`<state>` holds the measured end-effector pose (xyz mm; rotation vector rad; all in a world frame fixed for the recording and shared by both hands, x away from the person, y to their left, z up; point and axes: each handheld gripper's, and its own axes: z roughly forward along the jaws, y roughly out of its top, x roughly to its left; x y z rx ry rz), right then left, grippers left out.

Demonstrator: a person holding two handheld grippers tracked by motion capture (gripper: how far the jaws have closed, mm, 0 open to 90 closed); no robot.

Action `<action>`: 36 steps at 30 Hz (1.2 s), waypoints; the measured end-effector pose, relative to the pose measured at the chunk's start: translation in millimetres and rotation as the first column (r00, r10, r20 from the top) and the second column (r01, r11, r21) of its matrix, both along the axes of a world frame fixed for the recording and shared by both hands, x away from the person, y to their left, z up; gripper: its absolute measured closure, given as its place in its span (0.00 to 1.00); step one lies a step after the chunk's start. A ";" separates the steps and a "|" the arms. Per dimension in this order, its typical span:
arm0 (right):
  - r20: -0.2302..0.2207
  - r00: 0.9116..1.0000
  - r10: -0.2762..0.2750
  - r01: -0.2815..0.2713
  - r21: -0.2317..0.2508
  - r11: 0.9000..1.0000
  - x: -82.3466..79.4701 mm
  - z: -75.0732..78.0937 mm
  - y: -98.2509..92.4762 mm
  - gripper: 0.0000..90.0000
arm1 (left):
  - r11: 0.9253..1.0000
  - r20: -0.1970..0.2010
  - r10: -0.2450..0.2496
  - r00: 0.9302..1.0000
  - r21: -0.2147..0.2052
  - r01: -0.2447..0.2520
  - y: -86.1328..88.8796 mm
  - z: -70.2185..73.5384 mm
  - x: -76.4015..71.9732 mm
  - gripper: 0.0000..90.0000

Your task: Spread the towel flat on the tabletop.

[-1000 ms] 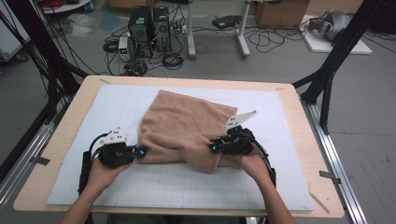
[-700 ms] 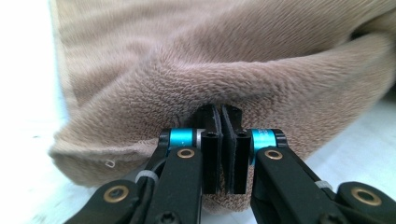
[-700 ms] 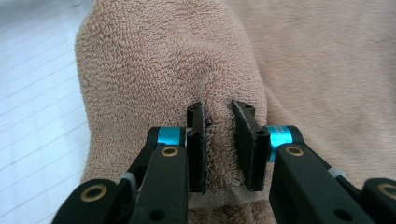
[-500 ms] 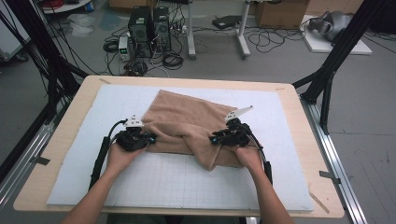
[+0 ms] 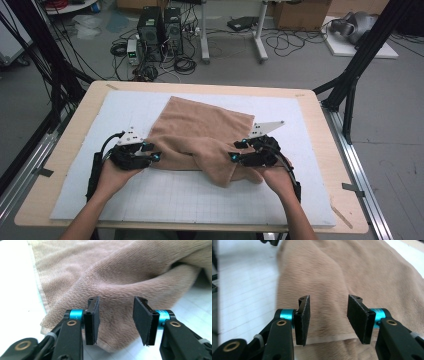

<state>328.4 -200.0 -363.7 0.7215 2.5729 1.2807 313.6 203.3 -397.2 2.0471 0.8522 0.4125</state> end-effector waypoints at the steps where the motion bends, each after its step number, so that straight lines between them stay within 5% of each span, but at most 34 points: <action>1: 0.006 1.000 0.010 -0.010 -0.001 1.000 -5.0 1.6 0.6 0.61 | 1.000 -0.001 -0.004 1.000 -0.011 0.004 0.7 0.6 -3.6 0.61; 6: 0.008 0.997 0.071 -0.071 -0.034 0.997 -21.0 -6.8 10.5 0.65 | 0.998 -0.019 -0.048 0.999 -0.038 0.048 -6.4 -6.4 -16.4 0.63; 10: -0.014 0.998 0.055 -0.056 -0.085 0.995 -18.7 -26.5 20.1 0.61 | 0.997 -0.062 -0.074 0.995 -0.028 0.072 -23.7 -21.8 -13.4 0.66; 15: -0.020 1.000 0.022 -0.025 -0.173 0.985 -2.6 -50.4 31.6 0.61 | 0.992 -0.117 -0.099 0.988 0.063 0.107 -48.5 -40.1 -3.7 0.59; 24: 0.017 1.000 0.000 0.004 -0.236 0.972 3.9 -58.8 42.4 0.79 | 0.989 -0.032 -0.056 0.998 0.138 0.060 -60.7 -44.2 -1.6 0.77; 33: -0.015 1.000 0.002 -0.005 -0.202 0.979 4.7 -55.3 39.5 0.90 | 0.991 -0.042 -0.057 0.997 0.119 0.062 -57.6 -41.3 -1.0 0.92; 36: -0.036 0.999 0.007 -0.012 -0.152 0.988 2.4 -49.3 34.2 0.90 | 0.985 -0.038 -0.091 0.995 0.144 0.096 -54.8 -36.3 -5.4 0.92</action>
